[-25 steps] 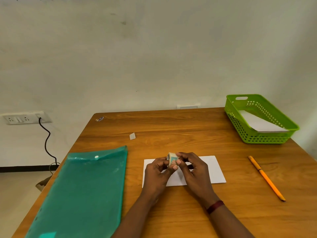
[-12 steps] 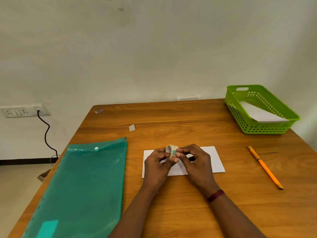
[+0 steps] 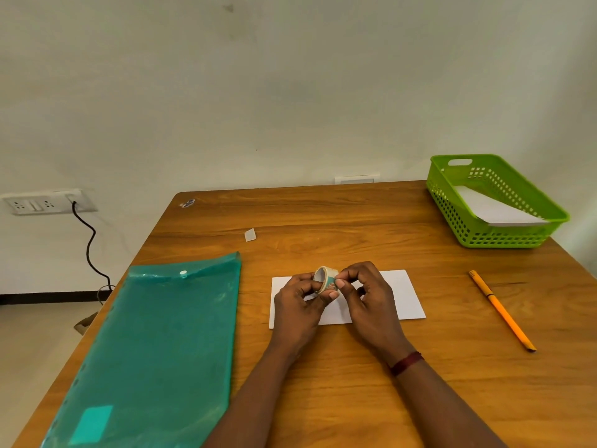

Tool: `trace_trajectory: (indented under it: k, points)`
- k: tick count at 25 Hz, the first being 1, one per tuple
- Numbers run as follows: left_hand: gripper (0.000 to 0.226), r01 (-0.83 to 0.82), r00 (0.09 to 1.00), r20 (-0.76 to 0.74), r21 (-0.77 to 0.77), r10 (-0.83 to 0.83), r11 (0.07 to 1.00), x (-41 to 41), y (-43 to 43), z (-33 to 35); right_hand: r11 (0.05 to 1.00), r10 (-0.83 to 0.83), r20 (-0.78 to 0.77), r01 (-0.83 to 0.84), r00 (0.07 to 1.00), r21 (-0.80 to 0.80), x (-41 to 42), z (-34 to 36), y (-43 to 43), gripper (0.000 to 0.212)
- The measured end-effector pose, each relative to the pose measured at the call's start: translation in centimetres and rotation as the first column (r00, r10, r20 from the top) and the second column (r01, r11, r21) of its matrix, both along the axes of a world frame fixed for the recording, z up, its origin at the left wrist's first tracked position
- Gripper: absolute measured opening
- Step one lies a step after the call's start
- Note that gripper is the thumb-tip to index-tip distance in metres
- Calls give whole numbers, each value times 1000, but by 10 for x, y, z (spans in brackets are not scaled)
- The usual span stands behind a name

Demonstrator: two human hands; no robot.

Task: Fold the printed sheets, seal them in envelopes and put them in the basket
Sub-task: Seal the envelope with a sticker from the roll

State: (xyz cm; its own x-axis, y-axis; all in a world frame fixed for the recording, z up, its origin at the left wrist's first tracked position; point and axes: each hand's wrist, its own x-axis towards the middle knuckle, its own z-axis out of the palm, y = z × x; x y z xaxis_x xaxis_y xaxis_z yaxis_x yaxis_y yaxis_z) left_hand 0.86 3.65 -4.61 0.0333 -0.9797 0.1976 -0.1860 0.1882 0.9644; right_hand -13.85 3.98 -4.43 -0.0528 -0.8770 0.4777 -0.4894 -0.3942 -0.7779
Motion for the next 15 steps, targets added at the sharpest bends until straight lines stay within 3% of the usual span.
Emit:
trace_trajectory:
  k: [15]
  points:
    - [23, -16, 999, 34, -11, 16, 1000, 0, 1, 1, 993, -84, -12, 82, 996, -84, -1, -5, 0, 9]
